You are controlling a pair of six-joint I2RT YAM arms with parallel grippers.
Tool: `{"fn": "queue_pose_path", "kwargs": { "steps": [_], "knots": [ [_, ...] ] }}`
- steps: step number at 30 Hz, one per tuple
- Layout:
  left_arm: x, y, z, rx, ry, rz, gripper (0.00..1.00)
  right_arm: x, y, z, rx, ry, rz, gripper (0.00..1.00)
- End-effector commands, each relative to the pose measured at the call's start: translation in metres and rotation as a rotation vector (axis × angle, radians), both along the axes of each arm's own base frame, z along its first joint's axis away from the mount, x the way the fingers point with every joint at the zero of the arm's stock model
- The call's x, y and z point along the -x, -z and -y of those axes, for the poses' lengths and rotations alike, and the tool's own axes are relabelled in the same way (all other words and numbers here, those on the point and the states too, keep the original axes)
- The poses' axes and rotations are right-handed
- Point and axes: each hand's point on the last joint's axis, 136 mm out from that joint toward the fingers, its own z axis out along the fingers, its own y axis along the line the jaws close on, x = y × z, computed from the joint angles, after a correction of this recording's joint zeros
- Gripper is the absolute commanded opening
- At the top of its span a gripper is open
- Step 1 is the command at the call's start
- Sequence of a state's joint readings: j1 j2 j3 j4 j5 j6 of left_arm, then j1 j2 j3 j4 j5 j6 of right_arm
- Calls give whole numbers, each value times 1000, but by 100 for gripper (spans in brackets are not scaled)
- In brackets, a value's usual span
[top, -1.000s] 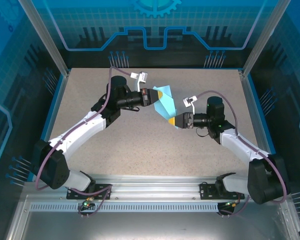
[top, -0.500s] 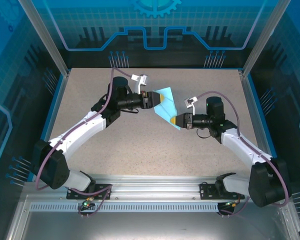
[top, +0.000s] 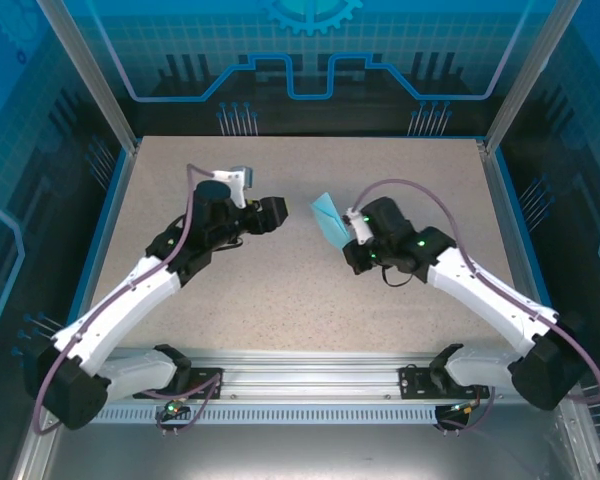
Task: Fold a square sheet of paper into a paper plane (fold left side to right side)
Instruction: Turn over the paper at the center of the table.
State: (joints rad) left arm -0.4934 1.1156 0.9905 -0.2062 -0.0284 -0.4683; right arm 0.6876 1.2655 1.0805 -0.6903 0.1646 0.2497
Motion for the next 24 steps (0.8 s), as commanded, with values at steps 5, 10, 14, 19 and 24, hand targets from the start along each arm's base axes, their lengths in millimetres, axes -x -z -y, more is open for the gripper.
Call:
{"fn": "queue_pose_path", "kwargs": {
  "steps": [5, 10, 14, 19, 24],
  "knots": [
    [3, 2, -47, -78, -213, 35, 82, -16, 8, 59, 896, 67, 156, 8],
    [9, 2, -58, -81, -259, 46, 84, -31, 28, 31, 1055, 10, 186, 8],
    [10, 2, -61, -88, -263, 43, 85, -39, 52, 18, 1159, -31, 185, 9],
    [10, 5, -60, -98, -259, 35, 85, -42, 83, 11, 1244, -68, 156, 11],
    [9, 8, -59, -101, -257, 26, 86, -32, 110, 0, 1209, -126, 85, 29]
  ]
}}
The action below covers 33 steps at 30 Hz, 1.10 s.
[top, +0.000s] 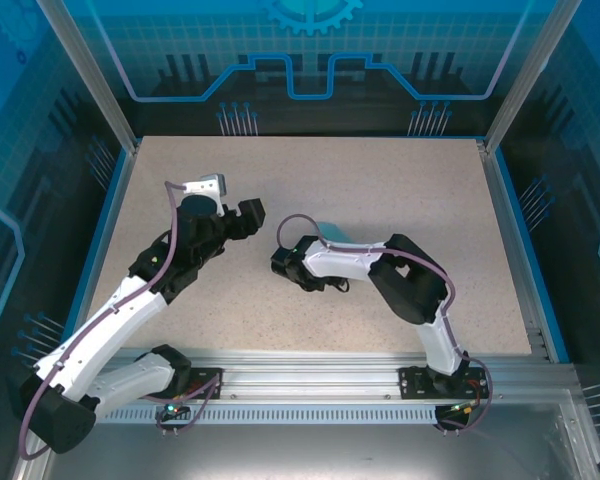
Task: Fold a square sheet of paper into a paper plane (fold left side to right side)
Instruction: Turn over the paper at the center of the table, then fold the wing for the fifth time at the center of the table.
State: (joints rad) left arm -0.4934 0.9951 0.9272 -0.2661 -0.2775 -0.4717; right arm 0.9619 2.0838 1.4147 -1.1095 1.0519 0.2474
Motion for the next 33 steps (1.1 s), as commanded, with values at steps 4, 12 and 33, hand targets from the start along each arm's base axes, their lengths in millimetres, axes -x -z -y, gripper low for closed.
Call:
{"fn": "queue_pose_path", "kwargs": {
  "steps": [4, 12, 33],
  "knots": [
    [-1, 9, -3, -9, -19, -29, 86, 25, 17, -31, -121, -44, -112, 49],
    [-5, 16, 5, -1, 6, -55, 86, 62, 1, -55, -383, -99, -235, 87],
    [-14, 130, 137, 276, 357, -433, 84, 35, -51, 23, -1611, 380, -216, 96]
  ]
}}
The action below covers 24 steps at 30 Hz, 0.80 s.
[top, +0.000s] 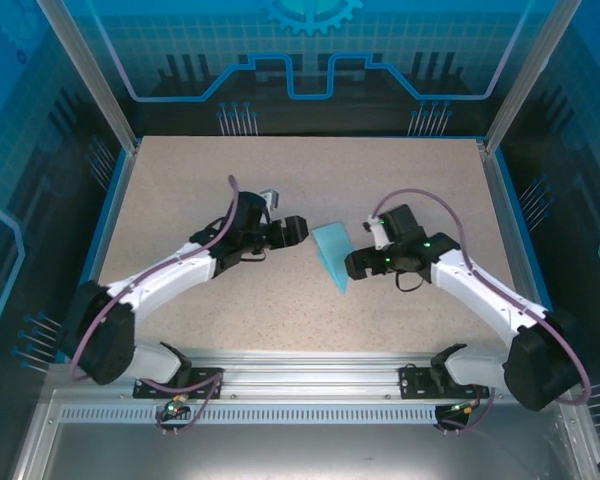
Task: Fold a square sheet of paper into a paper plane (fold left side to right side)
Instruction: Fold the wing for the fifth time at the center of the table.
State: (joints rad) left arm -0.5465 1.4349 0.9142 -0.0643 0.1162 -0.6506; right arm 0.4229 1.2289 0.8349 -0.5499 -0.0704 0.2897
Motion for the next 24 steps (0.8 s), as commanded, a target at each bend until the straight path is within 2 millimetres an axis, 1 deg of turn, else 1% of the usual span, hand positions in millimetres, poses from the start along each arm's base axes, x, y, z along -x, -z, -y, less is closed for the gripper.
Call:
{"fn": "queue_pose_path", "kwargs": {
  "steps": [1, 4, 8, 10, 14, 18, 21, 24],
  "knots": [
    [1, 12, 32, 92, 49, -68, 84, -2, -5, -8, -286, 55, -54, 95],
    [-7, 31, 47, 110, 62, -119, 82, -4, 6, 9, -385, 142, -90, 88],
    [-20, 54, 63, 129, 71, -174, 80, -2, 19, 24, -463, 201, -124, 77],
    [-25, 65, 67, 123, 71, -192, 79, -1, 22, 27, -475, 212, -131, 73],
    [-33, 83, 74, 107, 80, -216, 76, 0, 23, 28, -482, 209, -127, 69],
    [-38, 96, 82, 108, 93, -244, 70, 0, 24, 29, -488, 205, -127, 69],
    [-41, 100, 89, 126, 117, -247, 58, 0, 24, 28, -504, 201, -128, 69],
    [-42, 104, 91, 124, 127, -244, 38, -3, 24, 28, -540, 195, -126, 70]
  ]
}}
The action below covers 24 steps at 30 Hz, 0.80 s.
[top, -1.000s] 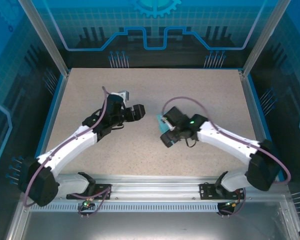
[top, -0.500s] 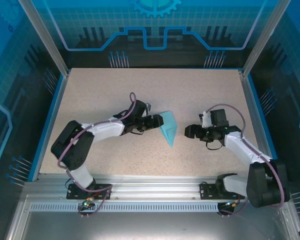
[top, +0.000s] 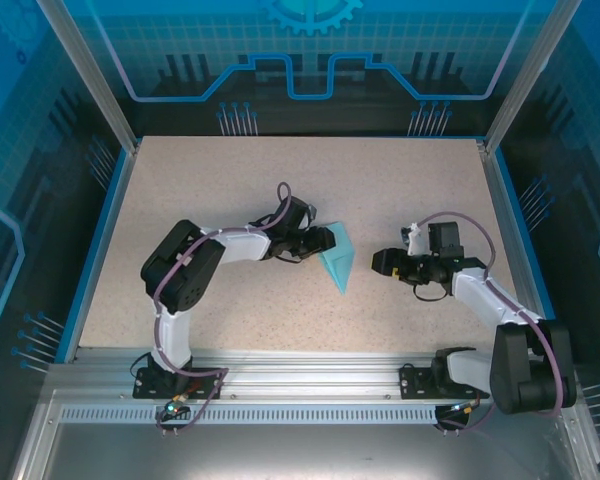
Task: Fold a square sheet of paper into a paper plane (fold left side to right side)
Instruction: Fold the wing for the fifth time at the center of the table.
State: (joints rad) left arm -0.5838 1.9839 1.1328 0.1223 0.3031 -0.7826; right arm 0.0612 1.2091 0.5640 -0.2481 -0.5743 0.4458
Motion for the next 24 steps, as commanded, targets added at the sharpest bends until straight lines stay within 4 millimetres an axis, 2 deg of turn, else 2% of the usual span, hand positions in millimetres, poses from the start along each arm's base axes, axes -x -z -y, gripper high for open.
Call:
{"fn": "queue_pose_path", "kwargs": {
  "steps": [1, 5, 8, 16, 24],
  "knots": [
    [-5, -9, 10, 40, 30, 29, 30, -4, -4, 0, -73, -5, 22, 71],
    [-1, -15, 10, 64, 47, 64, 12, -14, -9, -6, -139, -38, 59, 78],
    [5, -23, 13, 100, 90, 98, 5, -24, -13, -13, -179, -80, 93, 80],
    [27, -52, 17, 199, 240, 202, 0, -52, -8, -20, -206, -158, 142, 80],
    [42, -64, 16, 276, 323, 244, 0, -64, 8, -34, -308, -241, 91, 78]
  ]
}}
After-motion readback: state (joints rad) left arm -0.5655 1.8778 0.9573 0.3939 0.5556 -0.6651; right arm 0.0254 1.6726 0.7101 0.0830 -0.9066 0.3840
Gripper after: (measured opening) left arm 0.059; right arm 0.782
